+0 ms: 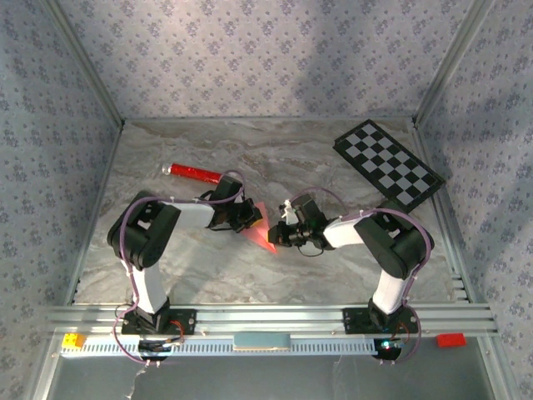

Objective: Fold a paper plane with a square sheet of paper (pick it up from the middle)
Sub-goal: Fourth fold the wing at the center of the table.

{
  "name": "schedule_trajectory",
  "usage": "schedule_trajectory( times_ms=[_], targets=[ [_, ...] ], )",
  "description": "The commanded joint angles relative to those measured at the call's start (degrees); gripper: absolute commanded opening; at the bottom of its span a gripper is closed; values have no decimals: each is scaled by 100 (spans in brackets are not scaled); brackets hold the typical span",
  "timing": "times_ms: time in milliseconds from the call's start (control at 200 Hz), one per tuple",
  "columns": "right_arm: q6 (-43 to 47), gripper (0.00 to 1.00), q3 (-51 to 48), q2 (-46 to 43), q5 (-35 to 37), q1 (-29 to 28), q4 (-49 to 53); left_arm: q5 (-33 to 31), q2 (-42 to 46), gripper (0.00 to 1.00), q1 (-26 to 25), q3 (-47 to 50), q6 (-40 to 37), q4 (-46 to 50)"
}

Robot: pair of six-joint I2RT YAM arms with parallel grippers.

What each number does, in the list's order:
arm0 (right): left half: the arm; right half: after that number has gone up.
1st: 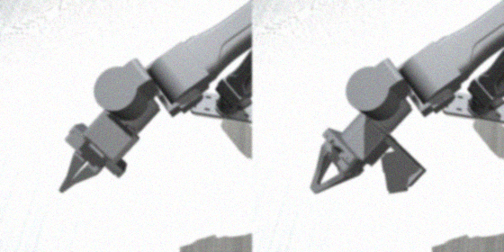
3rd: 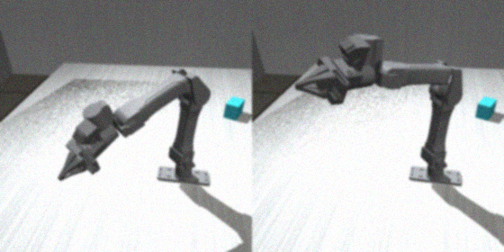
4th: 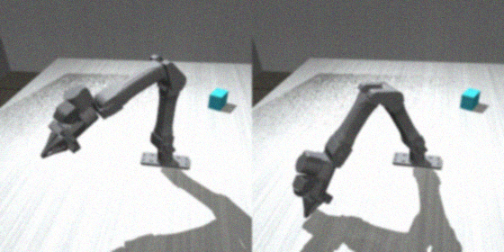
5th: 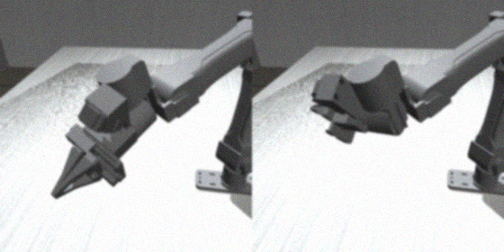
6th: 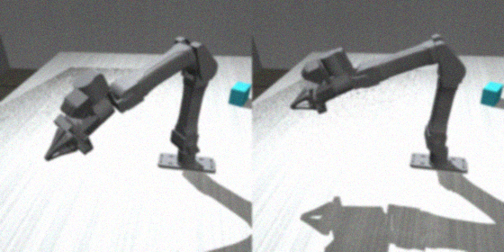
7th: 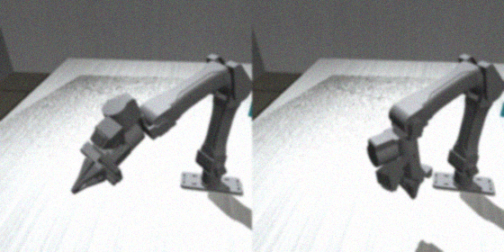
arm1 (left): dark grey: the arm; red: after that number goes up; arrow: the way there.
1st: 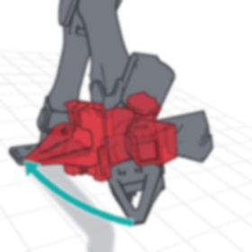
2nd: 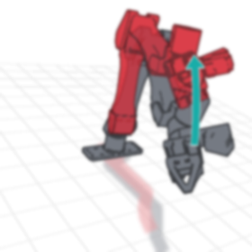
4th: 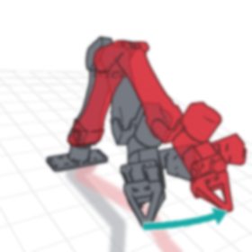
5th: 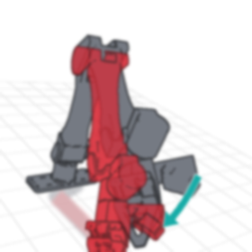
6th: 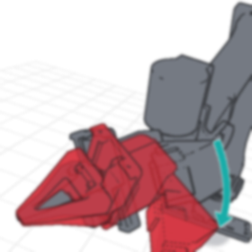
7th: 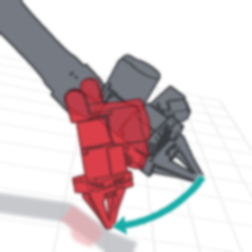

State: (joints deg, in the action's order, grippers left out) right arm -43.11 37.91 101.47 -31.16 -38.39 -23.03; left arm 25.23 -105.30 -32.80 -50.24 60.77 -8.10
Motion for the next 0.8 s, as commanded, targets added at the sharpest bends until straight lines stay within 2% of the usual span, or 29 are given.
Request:
schedule_trajectory(
  times_ms=[0, 365, 795],
  targets=[
    [18, 8, 0, 343, 338, -45, 562, 34, -199, 7, -39, -79, -172, 303],
    [3, 15, 48, -167, 119, 19, 829, 12, -167, 6, -40, -29, -241, 357],
    [2, 11, -181, -290, -136, -26, 940, -19, -110, 6, -37, 57, -233, 318]
  ],
)
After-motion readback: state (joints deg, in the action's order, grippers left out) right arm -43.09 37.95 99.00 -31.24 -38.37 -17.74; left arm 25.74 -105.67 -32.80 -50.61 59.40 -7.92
